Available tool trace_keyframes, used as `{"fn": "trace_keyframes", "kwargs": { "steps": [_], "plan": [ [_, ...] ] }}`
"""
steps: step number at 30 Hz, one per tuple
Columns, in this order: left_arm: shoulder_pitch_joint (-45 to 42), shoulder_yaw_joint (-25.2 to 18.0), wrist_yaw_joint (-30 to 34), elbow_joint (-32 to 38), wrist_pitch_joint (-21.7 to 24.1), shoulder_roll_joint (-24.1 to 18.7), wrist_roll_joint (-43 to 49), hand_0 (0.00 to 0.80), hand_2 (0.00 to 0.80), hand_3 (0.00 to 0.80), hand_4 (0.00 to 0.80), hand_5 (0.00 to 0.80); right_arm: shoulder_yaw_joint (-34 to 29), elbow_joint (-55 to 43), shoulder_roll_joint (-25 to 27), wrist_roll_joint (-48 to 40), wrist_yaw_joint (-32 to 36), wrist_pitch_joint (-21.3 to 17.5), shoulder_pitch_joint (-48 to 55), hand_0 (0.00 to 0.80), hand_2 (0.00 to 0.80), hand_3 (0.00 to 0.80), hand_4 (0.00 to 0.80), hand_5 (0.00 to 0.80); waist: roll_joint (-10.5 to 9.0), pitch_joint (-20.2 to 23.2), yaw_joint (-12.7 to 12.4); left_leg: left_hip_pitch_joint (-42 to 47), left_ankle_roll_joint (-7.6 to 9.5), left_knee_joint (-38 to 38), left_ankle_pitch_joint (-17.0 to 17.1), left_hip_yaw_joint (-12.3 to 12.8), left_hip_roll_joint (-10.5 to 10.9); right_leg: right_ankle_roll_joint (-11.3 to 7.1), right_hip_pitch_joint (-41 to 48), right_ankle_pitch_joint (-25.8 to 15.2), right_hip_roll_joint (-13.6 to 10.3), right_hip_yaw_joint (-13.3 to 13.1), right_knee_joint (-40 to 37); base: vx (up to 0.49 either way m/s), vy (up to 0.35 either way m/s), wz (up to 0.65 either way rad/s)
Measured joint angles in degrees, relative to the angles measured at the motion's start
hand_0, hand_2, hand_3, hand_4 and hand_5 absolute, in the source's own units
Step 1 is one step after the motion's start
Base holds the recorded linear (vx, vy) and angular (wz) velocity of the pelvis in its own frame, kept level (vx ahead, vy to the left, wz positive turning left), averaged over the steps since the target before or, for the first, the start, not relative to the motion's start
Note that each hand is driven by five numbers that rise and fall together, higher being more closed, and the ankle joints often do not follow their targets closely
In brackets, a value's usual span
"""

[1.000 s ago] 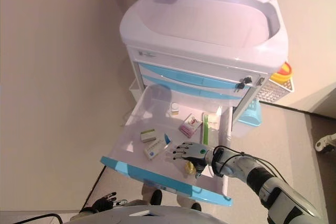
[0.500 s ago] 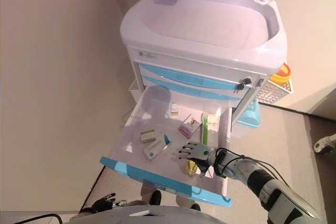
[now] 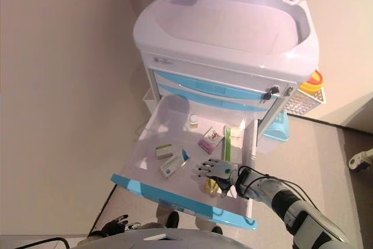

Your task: Open the drawer and pick up the medicine

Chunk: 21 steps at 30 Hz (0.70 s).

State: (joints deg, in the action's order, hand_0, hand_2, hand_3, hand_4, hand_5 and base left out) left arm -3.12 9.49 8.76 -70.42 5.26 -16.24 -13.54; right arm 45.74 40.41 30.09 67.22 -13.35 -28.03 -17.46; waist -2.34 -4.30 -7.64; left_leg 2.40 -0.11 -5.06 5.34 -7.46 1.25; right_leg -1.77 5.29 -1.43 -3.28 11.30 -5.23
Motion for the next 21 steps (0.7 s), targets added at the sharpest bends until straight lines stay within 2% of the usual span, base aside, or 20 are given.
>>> {"fn": "trace_keyframes", "kwargs": {
  "steps": [21],
  "plan": [
    [0.0, 0.0, -0.4, -0.2, 0.1, 0.1, 0.0, 0.000, 0.000, 0.000, 0.000, 0.000, 0.0, 0.2, 0.0, 0.5, 0.1, 0.5, 1.6, 0.000, 0.000, 0.000, 0.000, 0.000, 0.06, 0.0, 0.0, 0.0, 0.00, 0.0, 0.0, 0.0, 0.0, 0.00, 0.0, 0.0, 0.0, 0.0, 0.0, 0.000, 0.000, 0.00]
  ]
}}
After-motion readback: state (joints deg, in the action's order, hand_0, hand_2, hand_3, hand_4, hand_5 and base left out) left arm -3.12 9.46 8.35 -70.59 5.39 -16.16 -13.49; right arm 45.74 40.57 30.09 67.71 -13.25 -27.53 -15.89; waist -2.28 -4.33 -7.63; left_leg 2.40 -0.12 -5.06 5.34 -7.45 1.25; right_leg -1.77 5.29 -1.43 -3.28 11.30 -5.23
